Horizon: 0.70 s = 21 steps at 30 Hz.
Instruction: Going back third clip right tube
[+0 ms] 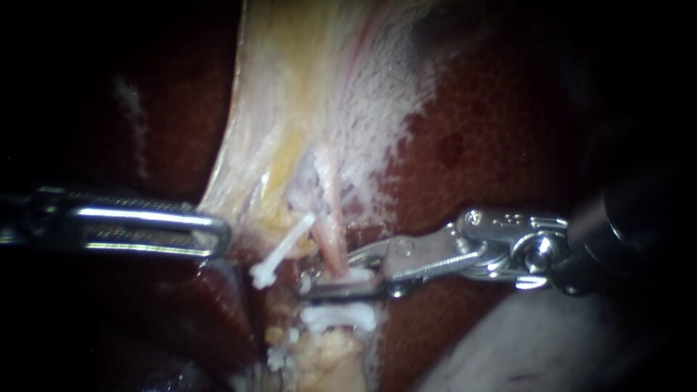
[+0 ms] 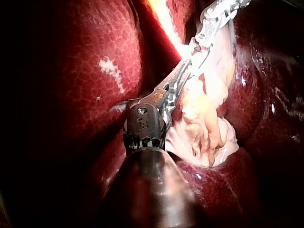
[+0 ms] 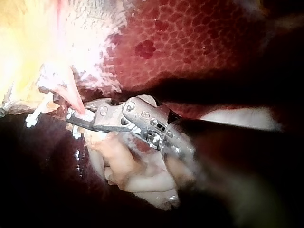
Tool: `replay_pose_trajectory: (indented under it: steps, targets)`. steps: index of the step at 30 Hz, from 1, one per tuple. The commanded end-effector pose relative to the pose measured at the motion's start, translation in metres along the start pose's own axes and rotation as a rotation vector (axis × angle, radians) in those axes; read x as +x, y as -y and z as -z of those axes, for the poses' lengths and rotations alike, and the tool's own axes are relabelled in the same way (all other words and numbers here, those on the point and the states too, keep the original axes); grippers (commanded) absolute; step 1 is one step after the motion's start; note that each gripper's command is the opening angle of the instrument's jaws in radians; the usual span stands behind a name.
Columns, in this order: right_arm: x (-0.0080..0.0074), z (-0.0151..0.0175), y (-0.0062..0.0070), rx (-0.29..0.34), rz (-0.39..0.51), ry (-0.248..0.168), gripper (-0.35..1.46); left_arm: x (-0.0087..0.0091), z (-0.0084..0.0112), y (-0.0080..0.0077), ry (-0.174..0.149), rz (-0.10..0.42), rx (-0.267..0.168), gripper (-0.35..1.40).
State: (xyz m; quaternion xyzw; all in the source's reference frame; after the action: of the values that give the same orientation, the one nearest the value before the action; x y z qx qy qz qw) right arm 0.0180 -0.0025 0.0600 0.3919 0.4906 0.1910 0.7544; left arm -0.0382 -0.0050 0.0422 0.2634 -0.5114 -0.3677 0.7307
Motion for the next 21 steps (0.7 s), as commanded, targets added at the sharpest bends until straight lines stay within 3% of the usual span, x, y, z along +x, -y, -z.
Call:
replay_pose_trajectory:
  steps: [1, 11, 14, 21]
  targets:
    - [0.0000, 0.0000, 0.0000, 0.000, 0.000, 0.000, -0.35, 0.0000, 0.0000, 0.0000, 0.000, 0.000, 0.000, -0.35]
    - [-0.0002, -0.0005, -0.0005, -0.003, 0.002, 0.000, -0.35, 0.0000, 0.0000, 0.0000, 0.000, 0.000, 0.000, -0.35]
    - [-0.0002, -0.0006, -0.0008, -0.007, 0.020, -0.001, 0.04, 0.0000, 0.0000, 0.0000, 0.000, 0.000, 0.000, -0.35]
    - [0.0001, -0.0008, -0.0010, -0.009, 0.154, -0.002, 0.48, 0.0000, 0.0001, 0.0000, 0.000, 0.000, 0.000, -0.35]
